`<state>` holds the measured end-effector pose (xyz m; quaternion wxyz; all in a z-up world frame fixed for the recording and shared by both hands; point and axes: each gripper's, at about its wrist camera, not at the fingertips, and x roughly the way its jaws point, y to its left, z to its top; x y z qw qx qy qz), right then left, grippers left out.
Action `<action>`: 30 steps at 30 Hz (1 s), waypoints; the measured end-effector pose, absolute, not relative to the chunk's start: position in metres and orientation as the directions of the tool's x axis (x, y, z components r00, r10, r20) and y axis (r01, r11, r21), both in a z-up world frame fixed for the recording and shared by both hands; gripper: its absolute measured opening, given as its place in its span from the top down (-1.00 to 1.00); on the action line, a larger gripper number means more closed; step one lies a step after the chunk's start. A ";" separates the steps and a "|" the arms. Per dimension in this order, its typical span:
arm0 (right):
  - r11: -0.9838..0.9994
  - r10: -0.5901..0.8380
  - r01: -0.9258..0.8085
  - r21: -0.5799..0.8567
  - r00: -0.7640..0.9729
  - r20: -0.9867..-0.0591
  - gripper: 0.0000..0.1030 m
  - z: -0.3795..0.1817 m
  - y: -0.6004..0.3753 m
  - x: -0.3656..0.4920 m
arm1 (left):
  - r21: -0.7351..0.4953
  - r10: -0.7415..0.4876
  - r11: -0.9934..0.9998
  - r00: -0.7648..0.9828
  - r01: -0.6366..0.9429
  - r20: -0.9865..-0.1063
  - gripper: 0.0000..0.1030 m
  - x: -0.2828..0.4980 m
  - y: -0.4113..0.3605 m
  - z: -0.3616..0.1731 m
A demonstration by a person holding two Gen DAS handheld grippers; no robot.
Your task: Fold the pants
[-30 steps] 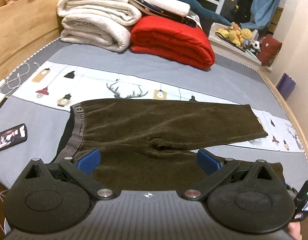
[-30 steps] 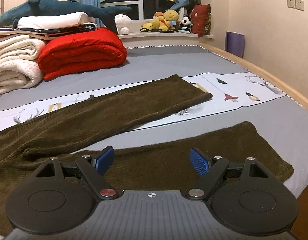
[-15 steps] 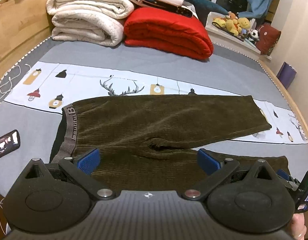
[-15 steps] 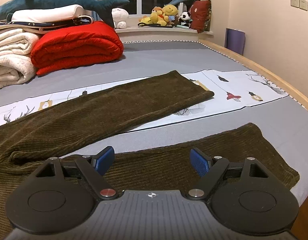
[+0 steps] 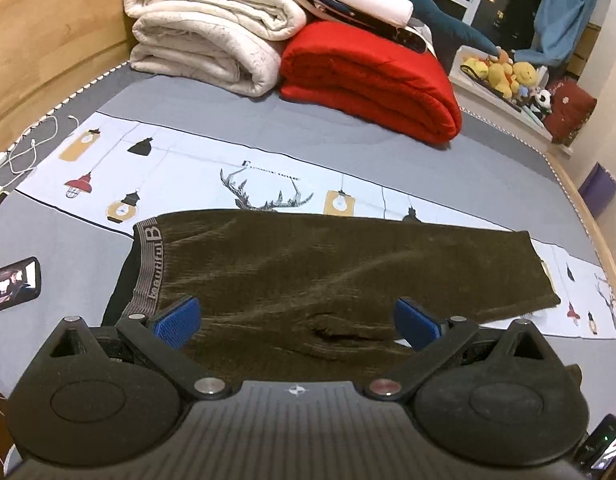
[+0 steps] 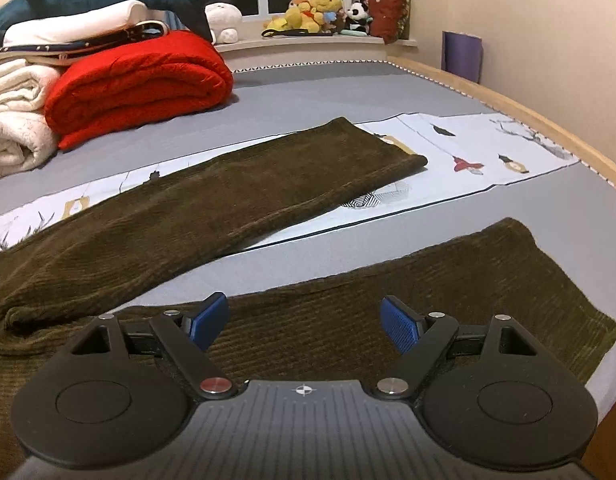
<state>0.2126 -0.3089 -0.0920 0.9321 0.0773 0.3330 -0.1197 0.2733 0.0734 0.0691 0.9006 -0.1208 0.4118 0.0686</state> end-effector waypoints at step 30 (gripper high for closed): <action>0.962 -0.116 0.254 0.102 0.715 -0.690 -0.64 -0.093 -0.341 0.309 | 0.112 0.169 0.984 0.534 -0.138 -0.829 -0.99 0.458 0.178 -0.091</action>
